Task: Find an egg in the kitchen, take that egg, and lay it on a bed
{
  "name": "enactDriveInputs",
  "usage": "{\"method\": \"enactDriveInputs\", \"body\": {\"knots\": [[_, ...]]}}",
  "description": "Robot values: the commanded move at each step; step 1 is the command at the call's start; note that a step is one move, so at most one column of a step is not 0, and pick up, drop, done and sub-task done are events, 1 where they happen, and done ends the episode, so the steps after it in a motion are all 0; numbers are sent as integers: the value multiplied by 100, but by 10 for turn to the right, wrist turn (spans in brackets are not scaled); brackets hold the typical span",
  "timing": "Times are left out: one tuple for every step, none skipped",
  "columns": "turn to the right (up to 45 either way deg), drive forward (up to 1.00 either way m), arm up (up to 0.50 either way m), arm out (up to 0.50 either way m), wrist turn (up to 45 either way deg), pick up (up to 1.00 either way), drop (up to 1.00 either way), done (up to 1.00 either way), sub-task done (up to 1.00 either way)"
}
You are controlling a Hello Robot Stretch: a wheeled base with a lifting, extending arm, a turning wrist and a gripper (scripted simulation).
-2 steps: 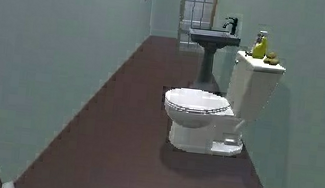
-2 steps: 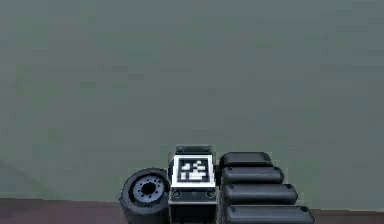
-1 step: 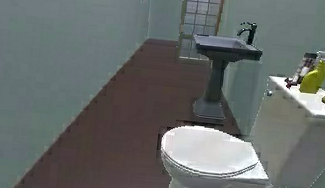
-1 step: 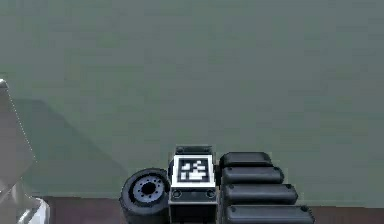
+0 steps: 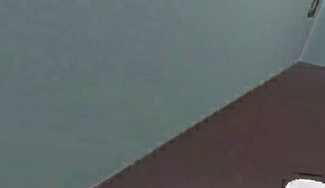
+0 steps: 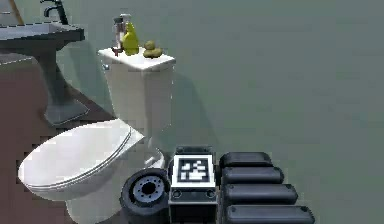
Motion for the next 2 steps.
{"method": "enactDriveInputs", "body": {"knots": [[0,100,0,0,0,0,0,0,0],[-120,0,0,0,0,0,0,0,0]]}}
